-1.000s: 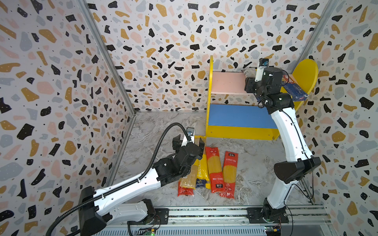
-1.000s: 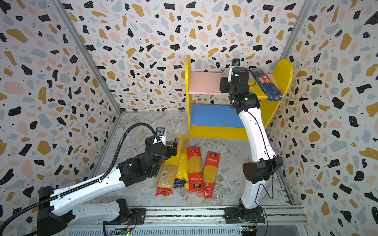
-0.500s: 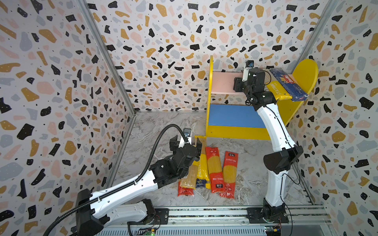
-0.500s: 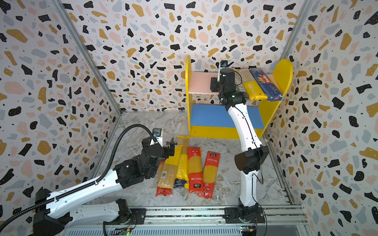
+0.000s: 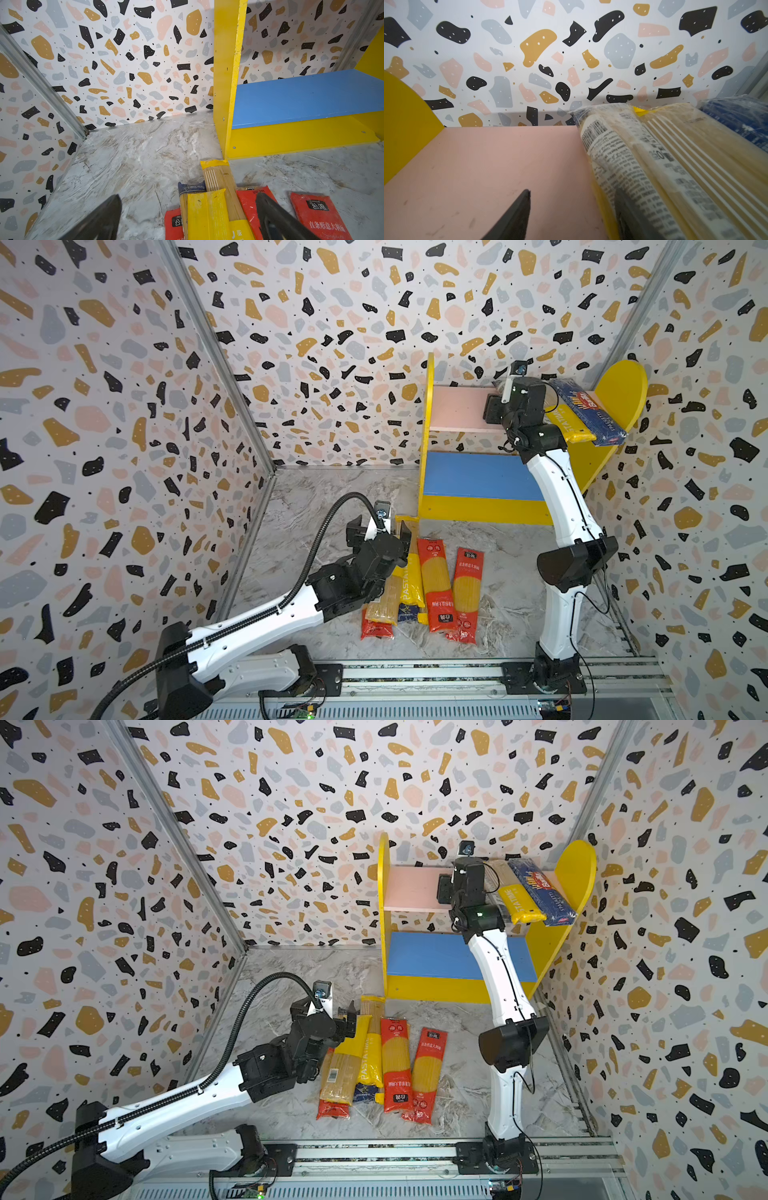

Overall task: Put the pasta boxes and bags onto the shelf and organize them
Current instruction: 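Lower the white-labelled bag onto the pink shelf beside the yellow-banded bag, then open the right gripper and draw it back down from the shelf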

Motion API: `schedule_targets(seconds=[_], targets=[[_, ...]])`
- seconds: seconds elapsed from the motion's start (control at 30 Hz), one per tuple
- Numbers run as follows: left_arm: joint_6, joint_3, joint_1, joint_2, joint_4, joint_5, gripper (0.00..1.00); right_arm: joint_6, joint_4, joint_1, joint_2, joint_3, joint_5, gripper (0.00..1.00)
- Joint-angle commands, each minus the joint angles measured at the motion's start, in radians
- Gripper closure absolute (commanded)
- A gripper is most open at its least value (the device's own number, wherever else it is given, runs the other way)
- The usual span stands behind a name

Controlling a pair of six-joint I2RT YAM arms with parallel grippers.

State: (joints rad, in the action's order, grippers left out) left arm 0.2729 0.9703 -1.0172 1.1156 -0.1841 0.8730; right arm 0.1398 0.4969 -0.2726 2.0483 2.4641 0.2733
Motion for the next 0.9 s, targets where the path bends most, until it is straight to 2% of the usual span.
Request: schedule_targets(seconds=[0.0, 0.2, 0.37, 0.4, 0.5, 0.57, 0.73, 0.87], targets=[[0.000, 0.005, 0.005, 0.009, 0.034, -0.001, 0.01, -0.005, 0.045, 0.035, 0.001, 0.026, 0.059, 0.35], [0.012, 0.010, 0.005, 0.010, 0.023, -0.005, 0.00, 0.000, 0.064, 0.034, -0.007, 0.022, 0.086, 0.35], [0.020, 0.018, 0.005, 0.010, 0.020, -0.012, 0.01, 0.007, 0.037, 0.012, -0.064, -0.068, 0.028, 0.35], [0.022, 0.018, 0.006, 0.010, 0.018, -0.012, 0.01, -0.005, 0.016, -0.008, -0.089, -0.105, 0.022, 0.33], [0.031, 0.014, 0.006, 0.001, 0.004, -0.009, 0.00, -0.065, -0.086, -0.090, -0.198, -0.259, 0.040, 0.18], [0.039, 0.005, 0.006, -0.011, -0.006, -0.003, 0.00, -0.107, -0.158, -0.156, -0.280, -0.359, 0.075, 0.14], [0.084, -0.033, 0.005, -0.047, -0.042, 0.002, 0.00, -0.116, -0.164, -0.310, -0.444, -0.507, 0.160, 0.11], [0.142, -0.083, 0.005, -0.087, -0.074, -0.006, 0.00, -0.069, -0.181, -0.450, -0.599, -0.723, 0.257, 0.10]])
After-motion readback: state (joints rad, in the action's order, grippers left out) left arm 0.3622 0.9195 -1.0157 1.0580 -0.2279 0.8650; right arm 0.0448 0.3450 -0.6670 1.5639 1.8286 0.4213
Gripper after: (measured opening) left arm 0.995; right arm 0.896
